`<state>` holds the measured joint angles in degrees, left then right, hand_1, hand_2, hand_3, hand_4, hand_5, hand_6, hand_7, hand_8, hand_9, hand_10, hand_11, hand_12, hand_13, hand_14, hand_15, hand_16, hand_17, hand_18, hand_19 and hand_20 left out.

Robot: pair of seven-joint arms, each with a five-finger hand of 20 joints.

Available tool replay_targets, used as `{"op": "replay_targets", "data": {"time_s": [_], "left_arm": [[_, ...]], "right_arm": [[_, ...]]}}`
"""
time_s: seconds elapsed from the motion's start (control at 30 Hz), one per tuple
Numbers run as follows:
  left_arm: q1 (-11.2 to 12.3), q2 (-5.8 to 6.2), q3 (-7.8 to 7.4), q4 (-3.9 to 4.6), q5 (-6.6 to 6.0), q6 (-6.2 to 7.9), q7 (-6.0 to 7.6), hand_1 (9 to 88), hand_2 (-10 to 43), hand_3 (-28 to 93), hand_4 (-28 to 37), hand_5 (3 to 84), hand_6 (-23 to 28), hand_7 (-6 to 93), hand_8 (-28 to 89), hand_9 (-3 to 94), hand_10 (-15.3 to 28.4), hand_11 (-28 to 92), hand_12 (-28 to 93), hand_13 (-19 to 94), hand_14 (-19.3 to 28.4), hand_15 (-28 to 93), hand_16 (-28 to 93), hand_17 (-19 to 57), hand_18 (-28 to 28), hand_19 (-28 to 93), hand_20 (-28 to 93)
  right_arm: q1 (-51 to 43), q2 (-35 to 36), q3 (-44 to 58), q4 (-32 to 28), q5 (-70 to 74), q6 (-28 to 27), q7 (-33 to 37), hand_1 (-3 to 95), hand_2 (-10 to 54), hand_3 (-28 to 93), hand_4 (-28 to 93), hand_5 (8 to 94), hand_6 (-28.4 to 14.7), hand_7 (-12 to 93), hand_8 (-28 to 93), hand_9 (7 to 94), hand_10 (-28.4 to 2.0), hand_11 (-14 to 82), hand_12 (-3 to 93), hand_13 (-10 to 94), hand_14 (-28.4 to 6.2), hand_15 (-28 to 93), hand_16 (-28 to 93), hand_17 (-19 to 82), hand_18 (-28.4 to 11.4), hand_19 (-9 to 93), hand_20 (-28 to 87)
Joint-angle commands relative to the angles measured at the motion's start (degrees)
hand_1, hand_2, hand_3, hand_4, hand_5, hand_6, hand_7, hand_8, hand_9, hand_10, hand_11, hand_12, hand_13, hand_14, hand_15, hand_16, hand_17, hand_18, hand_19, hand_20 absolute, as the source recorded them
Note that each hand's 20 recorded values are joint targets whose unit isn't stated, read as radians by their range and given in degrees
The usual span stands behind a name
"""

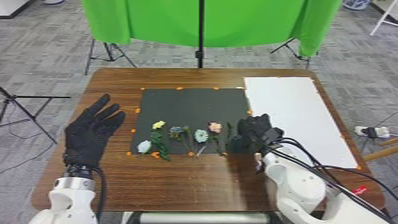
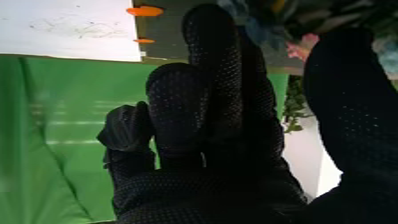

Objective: Arrange flowers

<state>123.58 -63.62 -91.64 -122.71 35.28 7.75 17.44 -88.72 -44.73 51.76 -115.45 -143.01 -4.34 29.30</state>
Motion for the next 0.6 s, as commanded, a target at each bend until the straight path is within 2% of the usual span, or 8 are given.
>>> {"op": "replay_targets", "data": {"time_s": [0.03,0.23,0.27,0.37,0.43,0.47,0.53,0.6], "left_arm": [[0.30,-1.61,-0.92,1.36,0.86,-1.30,-2.10,23.3,6.1,79,-24.7,40.0,9.4,13.5,-10,35.8,20.0,25,12,26,27.8,54,-8,-7.2,28.4,53,23],[-0.33,-1.56,-1.34,2.13,1.26,-2.61,-2.10,22.4,6.2,79,-26.3,41.0,8.4,12.1,-10,35.5,19.4,23,12,26,27.8,53,-8,-7.4,28.4,52,22],[-0.83,-1.95,-1.54,2.41,1.64,-3.30,-2.89,22.3,6.2,79,-26.6,41.0,8.2,11.8,-9,35.3,19.3,23,12,26,27.6,52,-8,-7.5,28.4,51,22],[-2.29,-1.91,-1.06,3.15,2.00,-3.36,-3.43,21.7,6.3,79,-27.4,40.6,7.3,11.1,-9,34.9,18.6,21,11,26,26.9,49,-7,-7.7,28.4,50,21],[-3.59,-1.53,-0.37,4.13,2.17,-3.11,-3.96,21.5,6.4,79,-27.7,40.4,7.2,10.9,-9,34.8,18.5,20,11,26,26.5,48,-7,-7.8,28.4,50,20],[-3.95,-2.28,-0.50,4.38,2.83,-2.79,-5.45,21.5,6.4,79,-27.9,40.3,7.2,10.9,-9,34.7,18.4,20,11,26,26.4,48,-7,-7.8,28.4,50,20],[-3.89,-2.07,-0.20,4.28,3.27,-1.99,-4.96,21.5,6.5,79,-28.0,40.2,7.2,10.8,-9,34.7,18.3,20,11,26,26.3,47,-7,-7.9,28.4,50,20],[-3.44,-1.70,0.02,4.04,2.38,-2.21,-4.12,21.3,6.5,79,-28.1,40.0,7.3,10.9,-9,34.8,18.4,20,12,26,26.2,47,-6,-8.0,28.4,50,19]], "right_arm": [[-4.52,-1.55,10.43,-5.13,17.25,2.15,3.89,32.5,-9.5,72,-28,66.9,0.8,15,-13,76.5,-12.0,31.7,16.7,62,-11.1,77,15,22,-24.1,90,57],[-9.78,-7.13,24.45,-6.30,43.52,5.53,-1.75,27.4,-6.5,75,-28,61.3,-0.3,15,-13,67.6,-14.5,23.4,13.9,54,-14.3,58,8,15,-23.0,75,47],[-10.86,-8.38,26.80,-6.03,48.63,5.09,-3.37,26.0,-4.5,75,-28,60.1,-0.4,15,-13,65.9,-14.9,22.2,13.8,53,-15.1,54,9,14,-22.6,72,43],[-12.58,-12.70,32.57,-4.96,70.04,5.01,-3.79,22.8,0.6,77,-28,56.4,-0.3,14,-13,59.1,-15.7,17.1,12.7,48,-17.9,42,9,11,-21.7,65,34],[-13.06,-16.28,35.67,-4.90,86.46,10.11,0.49,21.4,3.4,77,-28,54.8,-0.1,14,-13,57.2,-16.0,15.8,12.3,46,-18.8,39,9,10,-21.5,63,32],[-13.24,-16.65,35.50,-4.32,91.03,12.83,-1.91,21.1,6.0,76,-28,54.3,-0.3,14,-13,56.8,-16.3,15.5,12.2,46,-19.4,39,9,10,-21.7,63,31],[-13.75,-16.52,35.30,-3.53,94.91,13.99,-6.41,20.4,7.2,76,-28,52.5,-0.1,13,-13,55.1,-17.2,14.7,11.9,44,-20.5,37,9,9,-22.8,60,28],[-14.61,-16.49,34.95,-3.43,94.32,15.55,-10.04,19.7,7.4,77,-28,50.4,0.5,13,-13,52.7,-16.8,13.4,11.5,41,-20.9,33,9,7,-22.8,57,25]]}}
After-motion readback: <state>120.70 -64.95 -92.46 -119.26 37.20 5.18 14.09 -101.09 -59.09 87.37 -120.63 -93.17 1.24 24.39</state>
